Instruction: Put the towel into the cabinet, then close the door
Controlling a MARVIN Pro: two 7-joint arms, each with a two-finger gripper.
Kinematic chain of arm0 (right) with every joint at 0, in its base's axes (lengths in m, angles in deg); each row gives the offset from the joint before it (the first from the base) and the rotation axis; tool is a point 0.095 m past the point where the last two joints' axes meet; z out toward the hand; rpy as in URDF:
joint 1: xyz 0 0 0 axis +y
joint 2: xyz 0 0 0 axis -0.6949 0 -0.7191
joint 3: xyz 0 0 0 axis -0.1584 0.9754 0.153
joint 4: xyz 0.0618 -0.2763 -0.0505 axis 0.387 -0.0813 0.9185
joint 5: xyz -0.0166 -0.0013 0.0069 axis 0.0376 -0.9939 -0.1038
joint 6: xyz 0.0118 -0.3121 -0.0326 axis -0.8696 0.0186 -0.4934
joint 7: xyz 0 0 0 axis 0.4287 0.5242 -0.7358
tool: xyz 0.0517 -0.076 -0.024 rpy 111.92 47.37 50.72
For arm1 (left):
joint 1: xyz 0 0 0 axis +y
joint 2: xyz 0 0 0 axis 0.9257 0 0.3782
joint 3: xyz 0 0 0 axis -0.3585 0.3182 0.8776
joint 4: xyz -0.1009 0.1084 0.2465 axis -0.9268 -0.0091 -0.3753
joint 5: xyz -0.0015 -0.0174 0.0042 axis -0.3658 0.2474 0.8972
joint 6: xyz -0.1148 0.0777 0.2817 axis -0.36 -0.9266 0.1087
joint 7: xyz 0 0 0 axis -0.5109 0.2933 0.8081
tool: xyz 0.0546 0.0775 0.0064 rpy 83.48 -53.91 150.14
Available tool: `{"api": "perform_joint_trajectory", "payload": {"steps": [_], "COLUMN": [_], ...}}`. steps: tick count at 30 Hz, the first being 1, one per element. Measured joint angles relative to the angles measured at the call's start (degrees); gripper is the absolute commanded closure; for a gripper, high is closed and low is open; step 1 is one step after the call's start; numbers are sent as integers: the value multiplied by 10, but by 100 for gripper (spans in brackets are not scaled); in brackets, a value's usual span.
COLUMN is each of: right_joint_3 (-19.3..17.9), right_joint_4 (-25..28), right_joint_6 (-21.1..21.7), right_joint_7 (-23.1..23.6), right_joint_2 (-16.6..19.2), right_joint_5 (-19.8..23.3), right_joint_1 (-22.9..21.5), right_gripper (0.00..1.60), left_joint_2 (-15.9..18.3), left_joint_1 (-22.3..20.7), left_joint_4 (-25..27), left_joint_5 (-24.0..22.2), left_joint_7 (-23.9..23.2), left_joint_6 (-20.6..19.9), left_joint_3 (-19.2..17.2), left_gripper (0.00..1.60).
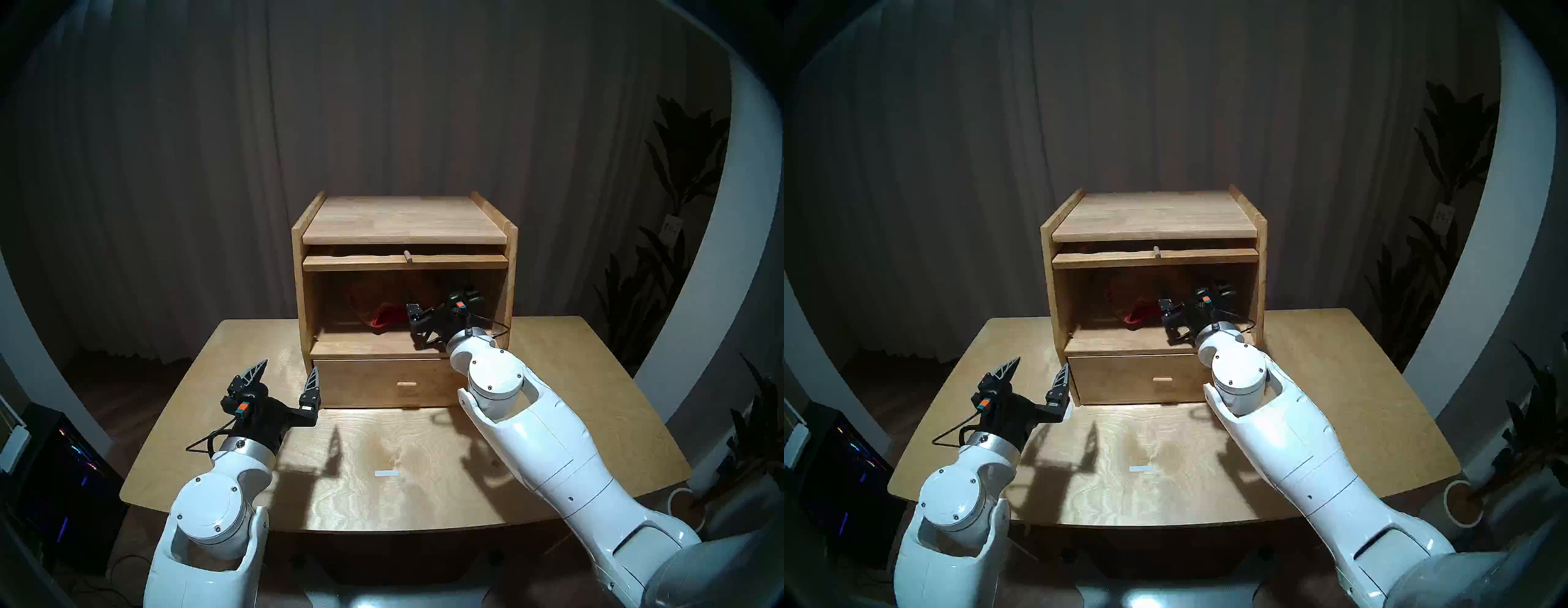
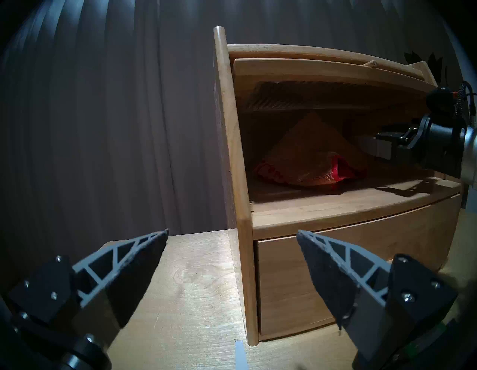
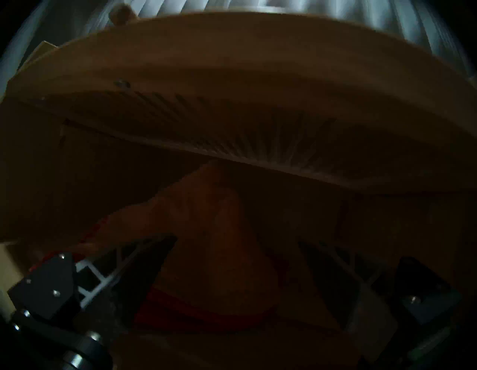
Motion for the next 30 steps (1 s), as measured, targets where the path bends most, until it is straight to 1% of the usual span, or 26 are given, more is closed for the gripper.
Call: {"api": "perform_joint_trajectory", "payload": {"steps": [3,5,7,13,18,20,30], "right_joint_3": [7,18,20,27,21,16,-8], "right_joint_4": [16,40,45,98,125,145,212], "right_joint_6": [-3,-5,-5,-5,-6,-9,-24], "right_joint_7": [5,11,12,20,24,27,39], "right_joint_2": [4,10,12,43,66,82,136], "right_joint_5": [2,4,4,7,8,9,12], "right_joint_1": [10,27,32,82,108,124,177], "right_gripper": [0,0,0,0,0,0,0], "left_joint_2": [0,0,0,0,0,0,0], "left_joint_1": [0,0,0,0,0,-1,-1], "left_joint_4": [-1,-2,-2,-5,-7,-8,-13], "left_joint_5": [0,0,0,0,0,0,0], "left_joint_7": [0,0,0,0,0,0,0], "left_joint_6": [0,0,0,0,0,0,0], "left_joint_3": [0,0,0,0,0,0,0], "left_gripper": [0,0,0,0,0,0,0]}}
